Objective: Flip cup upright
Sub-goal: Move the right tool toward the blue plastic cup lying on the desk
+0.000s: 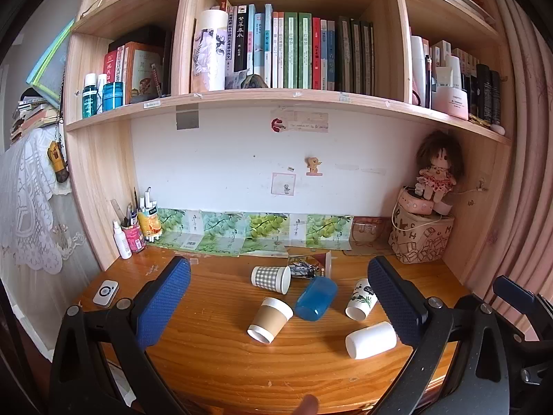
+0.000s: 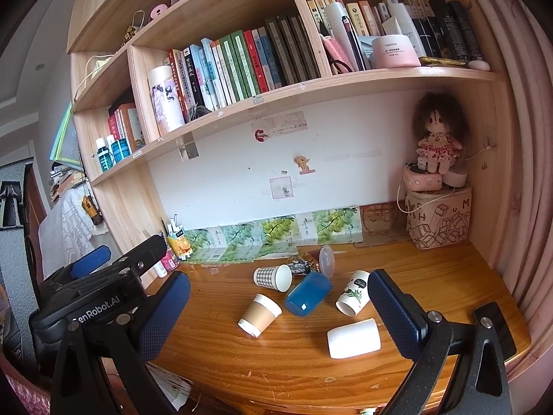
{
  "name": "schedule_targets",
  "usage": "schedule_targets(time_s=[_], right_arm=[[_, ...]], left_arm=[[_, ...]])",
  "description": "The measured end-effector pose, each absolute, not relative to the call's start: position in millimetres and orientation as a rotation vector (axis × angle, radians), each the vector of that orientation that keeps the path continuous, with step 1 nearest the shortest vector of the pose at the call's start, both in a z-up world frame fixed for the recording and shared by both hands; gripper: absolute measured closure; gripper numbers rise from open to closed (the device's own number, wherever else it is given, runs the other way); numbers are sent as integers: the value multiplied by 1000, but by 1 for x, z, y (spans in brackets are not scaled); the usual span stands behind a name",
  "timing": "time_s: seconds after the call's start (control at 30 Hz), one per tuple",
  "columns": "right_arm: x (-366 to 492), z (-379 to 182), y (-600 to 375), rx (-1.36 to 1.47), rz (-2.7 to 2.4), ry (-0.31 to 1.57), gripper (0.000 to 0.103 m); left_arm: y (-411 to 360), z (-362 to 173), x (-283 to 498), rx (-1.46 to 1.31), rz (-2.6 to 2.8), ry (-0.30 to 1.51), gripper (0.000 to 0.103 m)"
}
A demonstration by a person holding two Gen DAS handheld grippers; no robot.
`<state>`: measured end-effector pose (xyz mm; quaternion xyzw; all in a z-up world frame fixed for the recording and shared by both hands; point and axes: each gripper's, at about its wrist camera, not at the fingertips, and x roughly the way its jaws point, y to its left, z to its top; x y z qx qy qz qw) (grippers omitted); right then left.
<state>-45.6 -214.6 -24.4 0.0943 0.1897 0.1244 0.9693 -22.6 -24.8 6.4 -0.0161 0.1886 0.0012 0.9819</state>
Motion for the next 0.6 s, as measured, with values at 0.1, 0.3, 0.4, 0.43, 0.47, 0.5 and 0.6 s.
schedule_targets(time_s=[0.1, 0.3, 0.4, 0.43, 0.47, 0.5, 0.6], right_arm=[[-48, -25, -216, 202, 253, 383, 0], [-51, -28, -218, 231, 255, 379, 0], [-52, -29, -217, 241, 270, 385, 0], [-52, -29, -217, 246, 272, 385, 0], [-52, -30, -218, 253, 274, 386, 0], [-52, -30, -218, 259, 275, 387, 0], [-50, -33, -219, 276, 271, 395, 0]], left_arm=[[-27, 8, -23, -27, -3, 389, 1], [-30, 12, -21, -6, -23, 410, 1], [-29, 13, -19, -5, -19, 419, 1], [-29, 13, -18, -8, -22, 425, 1], [-29, 13, -16, -8, -27, 435, 1], [-30, 13, -13, -3, -32, 445, 1], [-34, 12, -7, 20, -49, 462, 1]])
